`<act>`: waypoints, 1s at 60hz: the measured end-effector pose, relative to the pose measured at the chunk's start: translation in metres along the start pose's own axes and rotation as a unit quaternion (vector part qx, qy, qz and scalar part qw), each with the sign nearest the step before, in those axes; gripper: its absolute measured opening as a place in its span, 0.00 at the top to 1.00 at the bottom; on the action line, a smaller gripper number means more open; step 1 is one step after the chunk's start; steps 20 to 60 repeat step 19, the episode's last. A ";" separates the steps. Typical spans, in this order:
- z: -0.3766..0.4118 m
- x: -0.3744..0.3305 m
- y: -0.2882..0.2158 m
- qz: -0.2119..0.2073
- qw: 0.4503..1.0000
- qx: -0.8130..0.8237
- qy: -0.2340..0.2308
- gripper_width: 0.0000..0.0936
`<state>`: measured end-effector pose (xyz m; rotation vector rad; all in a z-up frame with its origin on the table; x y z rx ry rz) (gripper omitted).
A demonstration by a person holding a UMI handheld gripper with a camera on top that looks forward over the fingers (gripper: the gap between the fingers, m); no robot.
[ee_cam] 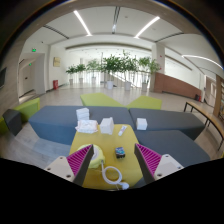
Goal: Unplug charger
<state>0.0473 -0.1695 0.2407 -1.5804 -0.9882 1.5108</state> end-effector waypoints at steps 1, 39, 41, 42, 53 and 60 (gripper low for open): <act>-0.002 -0.007 -0.002 -0.004 1.000 -0.008 0.006 0.09; -0.014 -0.040 -0.009 -0.038 0.999 -0.010 0.025 0.09; -0.014 -0.040 -0.009 -0.038 0.999 -0.010 0.025 0.09; -0.014 -0.040 -0.009 -0.038 0.999 -0.010 0.025 0.09; -0.014 -0.040 -0.009 -0.038 0.999 -0.010 0.025 0.09; -0.014 -0.040 -0.009 -0.038 0.999 -0.010 0.025 0.09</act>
Point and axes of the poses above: the point between the fingertips, and its own axes, seen from behind it with the camera up: z to the left, y down, x forward, the way the camera looks, the point moved 5 cm from there along -x, backward, against the way the camera looks
